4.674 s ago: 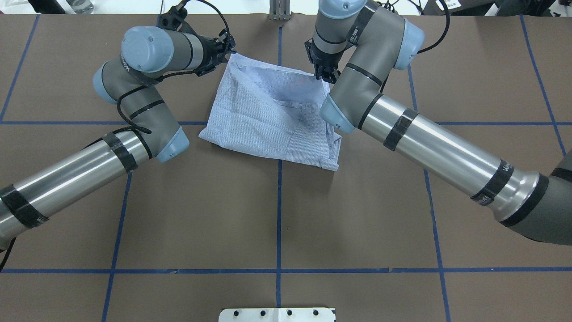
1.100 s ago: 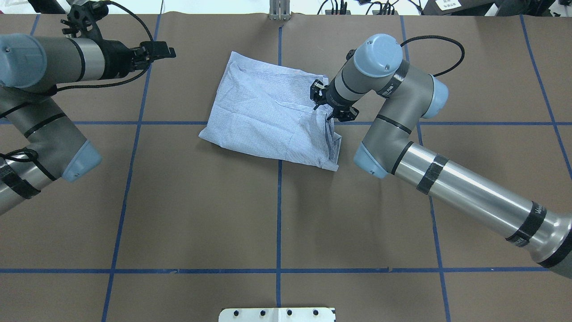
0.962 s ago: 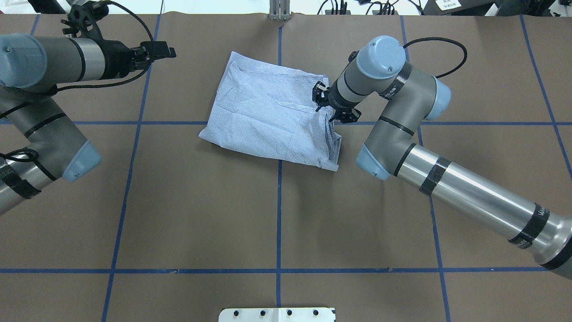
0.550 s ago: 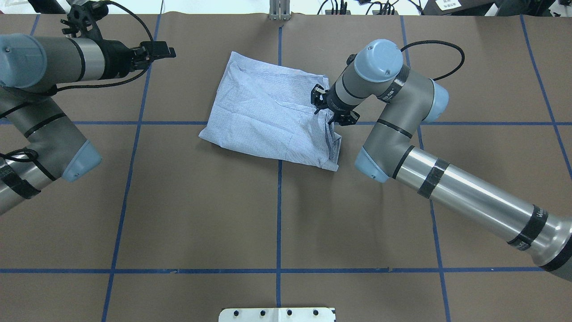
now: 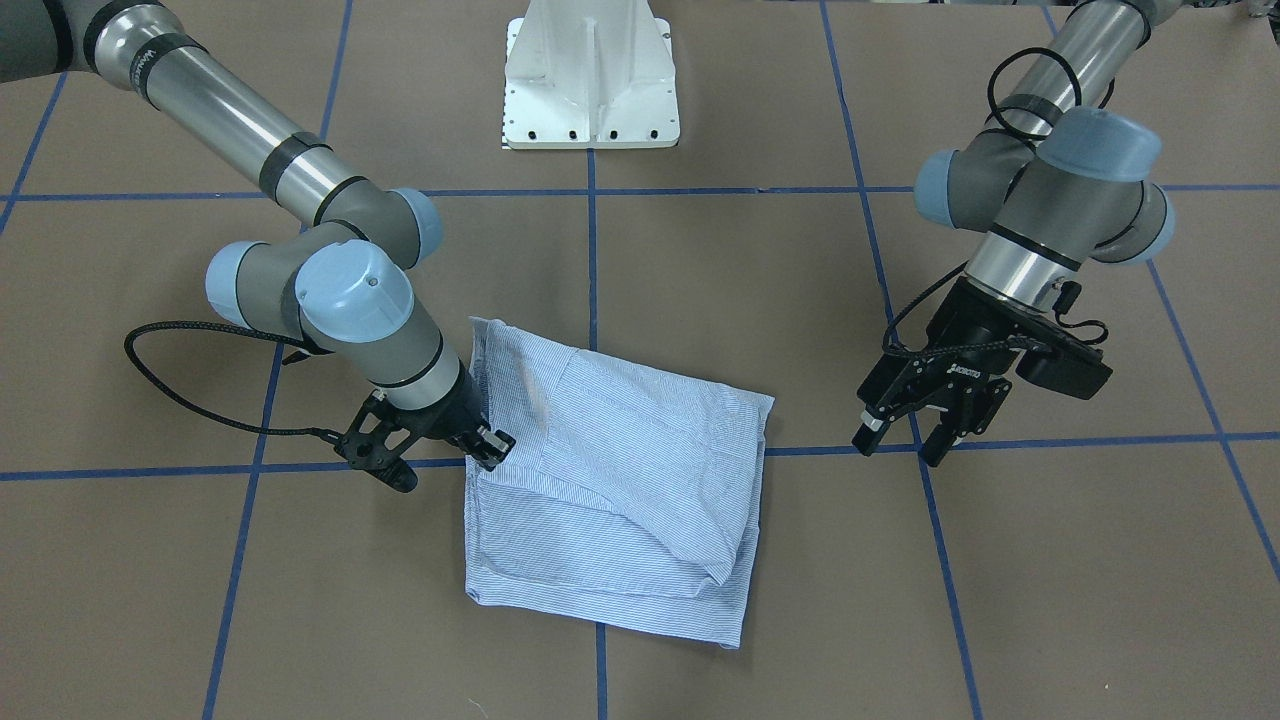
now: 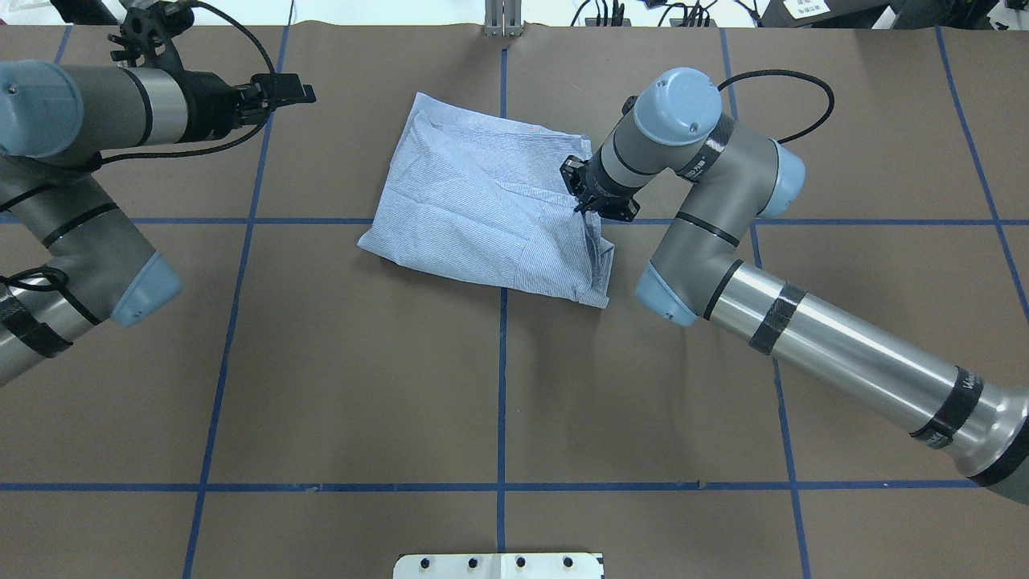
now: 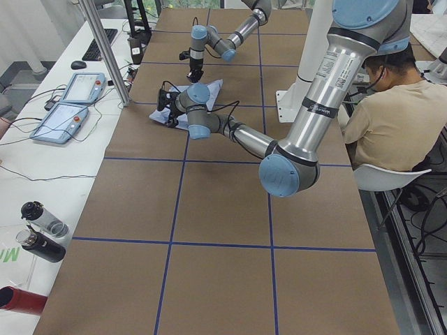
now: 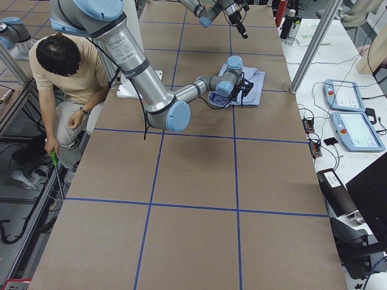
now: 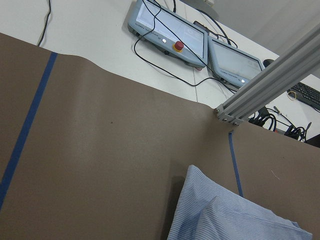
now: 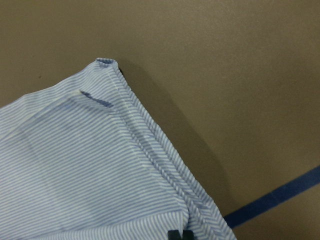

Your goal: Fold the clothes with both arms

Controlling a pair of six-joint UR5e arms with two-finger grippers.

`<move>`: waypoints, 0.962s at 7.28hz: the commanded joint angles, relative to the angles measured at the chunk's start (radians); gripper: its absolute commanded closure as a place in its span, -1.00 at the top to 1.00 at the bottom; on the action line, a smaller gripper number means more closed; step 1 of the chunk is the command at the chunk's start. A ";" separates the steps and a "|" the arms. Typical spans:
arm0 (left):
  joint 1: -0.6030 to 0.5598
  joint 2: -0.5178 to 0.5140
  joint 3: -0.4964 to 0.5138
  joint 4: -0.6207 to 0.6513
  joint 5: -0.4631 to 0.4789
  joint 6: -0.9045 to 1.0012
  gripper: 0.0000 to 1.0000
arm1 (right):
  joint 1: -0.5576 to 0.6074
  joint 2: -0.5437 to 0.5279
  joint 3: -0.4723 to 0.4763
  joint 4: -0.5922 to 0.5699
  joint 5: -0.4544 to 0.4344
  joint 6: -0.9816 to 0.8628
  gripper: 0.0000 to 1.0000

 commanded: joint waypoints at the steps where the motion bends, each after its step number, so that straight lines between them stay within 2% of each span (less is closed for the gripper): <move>1: -0.001 0.001 -0.002 0.000 0.000 0.000 0.97 | 0.021 0.006 0.001 -0.003 0.004 -0.001 -1.00; 3: -0.002 0.001 -0.002 0.000 0.000 -0.006 0.97 | 0.075 0.041 0.003 -0.037 0.044 -0.004 -1.00; 5: -0.004 0.004 -0.002 0.000 0.000 -0.008 0.97 | 0.095 0.084 0.001 -0.083 0.040 -0.012 -1.00; 7: -0.002 0.004 -0.002 0.000 -0.002 -0.011 0.97 | 0.083 0.077 -0.009 -0.083 0.032 -0.029 -1.00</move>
